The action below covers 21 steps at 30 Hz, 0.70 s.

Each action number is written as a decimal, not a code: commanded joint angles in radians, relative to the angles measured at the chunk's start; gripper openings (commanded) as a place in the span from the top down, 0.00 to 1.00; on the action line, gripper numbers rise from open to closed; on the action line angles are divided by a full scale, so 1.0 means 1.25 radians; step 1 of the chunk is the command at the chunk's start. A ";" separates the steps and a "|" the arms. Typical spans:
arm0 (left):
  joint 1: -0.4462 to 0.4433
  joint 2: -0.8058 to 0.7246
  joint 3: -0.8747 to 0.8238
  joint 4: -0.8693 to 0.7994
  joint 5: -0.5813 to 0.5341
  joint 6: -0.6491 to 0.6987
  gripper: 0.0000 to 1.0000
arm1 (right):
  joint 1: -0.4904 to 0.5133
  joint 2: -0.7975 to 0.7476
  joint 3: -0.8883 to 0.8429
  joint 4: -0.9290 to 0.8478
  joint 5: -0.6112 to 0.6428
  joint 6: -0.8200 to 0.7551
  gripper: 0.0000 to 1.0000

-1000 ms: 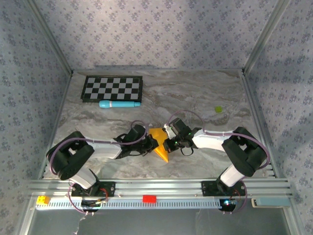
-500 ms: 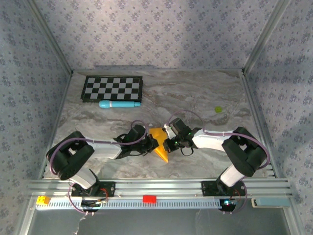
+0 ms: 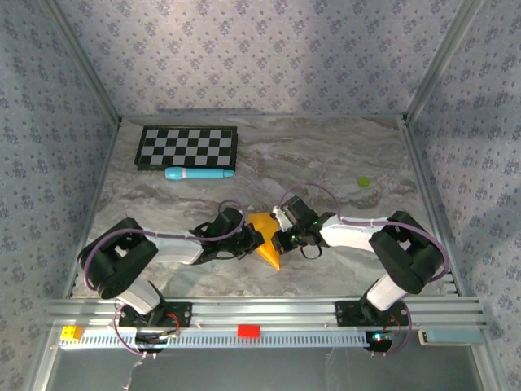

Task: Fold a paper plane with a square sheet of paper (pick it up from the middle)
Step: Third fold the triangle at the center of the table.

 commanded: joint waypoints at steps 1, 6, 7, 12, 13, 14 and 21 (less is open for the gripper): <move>-0.007 -0.001 0.022 0.007 0.008 0.015 1.00 | 0.003 0.020 0.007 -0.020 0.014 0.008 1.00; -0.008 -0.005 0.024 0.022 0.012 0.010 1.00 | 0.003 0.019 0.004 -0.021 0.014 0.008 1.00; -0.008 -0.004 0.024 0.021 0.014 0.010 1.00 | 0.002 0.019 0.004 -0.022 0.014 0.008 1.00; -0.009 0.004 0.018 0.040 0.018 0.005 1.00 | 0.003 0.018 0.004 -0.022 0.016 0.008 1.00; -0.008 0.004 0.018 0.045 0.019 0.006 1.00 | 0.003 0.018 0.005 -0.021 0.017 0.008 1.00; -0.008 0.003 0.018 0.050 0.023 0.007 1.00 | 0.003 0.019 0.005 -0.022 0.016 0.008 1.00; -0.008 0.008 0.026 0.024 0.020 0.013 1.00 | 0.002 0.019 0.004 -0.022 0.017 0.008 1.00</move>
